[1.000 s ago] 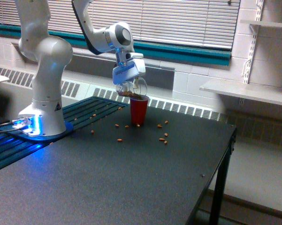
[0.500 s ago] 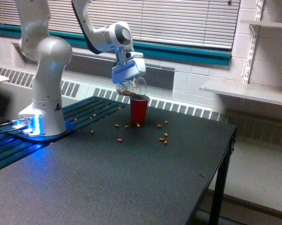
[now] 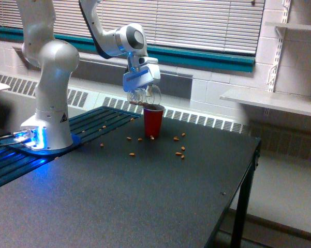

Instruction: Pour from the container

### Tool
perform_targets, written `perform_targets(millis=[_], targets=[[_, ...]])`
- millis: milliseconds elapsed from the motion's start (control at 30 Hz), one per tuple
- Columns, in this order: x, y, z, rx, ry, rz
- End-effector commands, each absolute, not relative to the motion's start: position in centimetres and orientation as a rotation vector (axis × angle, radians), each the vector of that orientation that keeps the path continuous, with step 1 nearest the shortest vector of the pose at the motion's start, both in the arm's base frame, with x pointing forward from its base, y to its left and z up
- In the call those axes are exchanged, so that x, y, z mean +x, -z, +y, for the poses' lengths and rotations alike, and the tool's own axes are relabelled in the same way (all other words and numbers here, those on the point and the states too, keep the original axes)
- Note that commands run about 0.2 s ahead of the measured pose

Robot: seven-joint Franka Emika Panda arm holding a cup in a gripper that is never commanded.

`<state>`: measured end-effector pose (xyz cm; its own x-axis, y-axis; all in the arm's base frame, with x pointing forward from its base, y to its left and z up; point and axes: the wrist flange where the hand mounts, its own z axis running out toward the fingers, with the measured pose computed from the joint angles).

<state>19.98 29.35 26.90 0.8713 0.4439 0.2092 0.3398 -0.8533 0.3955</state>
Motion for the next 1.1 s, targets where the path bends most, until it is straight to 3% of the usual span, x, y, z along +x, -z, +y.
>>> perform_targets(millis=[33,767,833,1100], targets=[[20.6,-27.0,29.3,2.680,-0.400,0.597],[21.1,-27.5,30.1,2.660,-0.407,0.627],[23.4,-27.1,28.2,2.656,-0.408,0.635],[23.6,-27.0,27.9,2.652,-0.427,0.637]])
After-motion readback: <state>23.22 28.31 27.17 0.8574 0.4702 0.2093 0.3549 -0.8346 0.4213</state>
